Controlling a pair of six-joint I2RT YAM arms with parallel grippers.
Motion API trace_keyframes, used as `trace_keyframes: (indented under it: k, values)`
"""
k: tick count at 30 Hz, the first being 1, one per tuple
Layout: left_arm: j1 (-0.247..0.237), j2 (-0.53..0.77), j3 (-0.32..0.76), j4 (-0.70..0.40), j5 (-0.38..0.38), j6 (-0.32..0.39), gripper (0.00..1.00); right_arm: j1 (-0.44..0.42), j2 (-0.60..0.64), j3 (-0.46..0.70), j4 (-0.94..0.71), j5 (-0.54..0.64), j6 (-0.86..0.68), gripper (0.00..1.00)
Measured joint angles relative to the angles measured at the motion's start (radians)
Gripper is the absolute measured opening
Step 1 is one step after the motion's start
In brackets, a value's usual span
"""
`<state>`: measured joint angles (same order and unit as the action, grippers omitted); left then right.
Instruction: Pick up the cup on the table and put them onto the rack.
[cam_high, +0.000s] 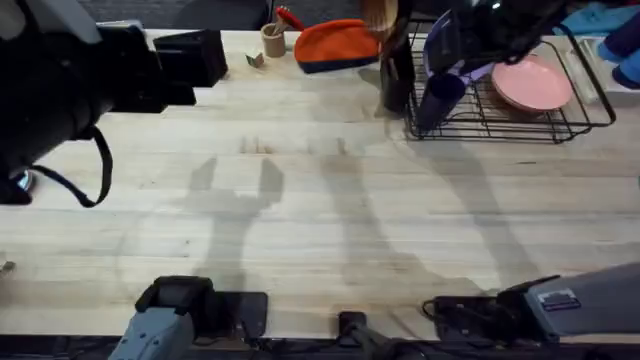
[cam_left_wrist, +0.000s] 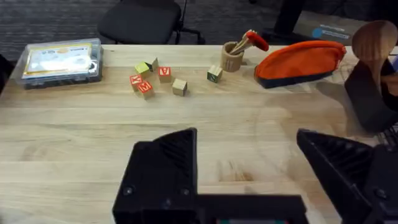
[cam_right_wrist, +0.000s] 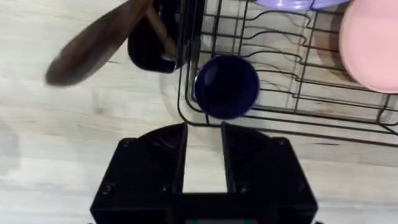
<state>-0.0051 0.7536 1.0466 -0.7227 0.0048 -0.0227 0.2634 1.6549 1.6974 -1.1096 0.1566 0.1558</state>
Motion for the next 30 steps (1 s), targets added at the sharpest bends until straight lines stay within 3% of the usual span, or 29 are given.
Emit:
trace_keyframes:
  k: [3, 5, 7, 10, 15, 21, 23, 25, 30]
  values:
    - [0.000, 0.000, 0.000, 0.000, 0.000, 0.000, 0.993, 0.000, -0.048, 0.000, -0.021, 0.000, 0.000, 0.381]
    - [0.000, 0.000, 0.000, 0.000, 0.000, 0.000, 0.993, 0.000, -0.077, 0.000, -0.028, 0.000, -0.001, 0.474]
    - [0.000, 0.000, 0.000, 0.000, 0.000, 0.000, 0.993, 0.000, -0.106, 0.000, -0.029, 0.000, -0.006, 0.635]
    - [0.000, 0.000, 0.000, 0.000, 0.000, 0.000, 0.993, 0.000, -0.150, 0.000, -0.030, 0.000, -0.009, 0.970]
    - [0.000, 0.000, 0.000, 0.000, 0.000, 0.000, 0.993, 0.000, -0.257, -0.020, -0.015, 0.000, -0.008, 0.994]
    - [0.000, 0.000, 0.000, 0.000, 0.000, 0.000, 0.993, 0.009, -0.391, -0.157, 0.032, 0.000, -0.018, 0.994]
    - [0.000, 0.000, 0.000, 0.000, 0.000, 0.000, 0.992, 0.104, -0.611, -0.362, 0.084, 0.043, -0.076, 0.994]
    - [0.000, 0.000, 0.000, -0.007, 0.000, 0.000, 0.993, 0.119, -0.716, -0.478, 0.085, 0.103, -0.086, 0.994]
    - [0.000, 0.000, 0.000, -0.008, 0.000, 0.000, 0.993, 0.120, -0.786, -0.644, 0.085, 0.139, -0.054, 0.994]
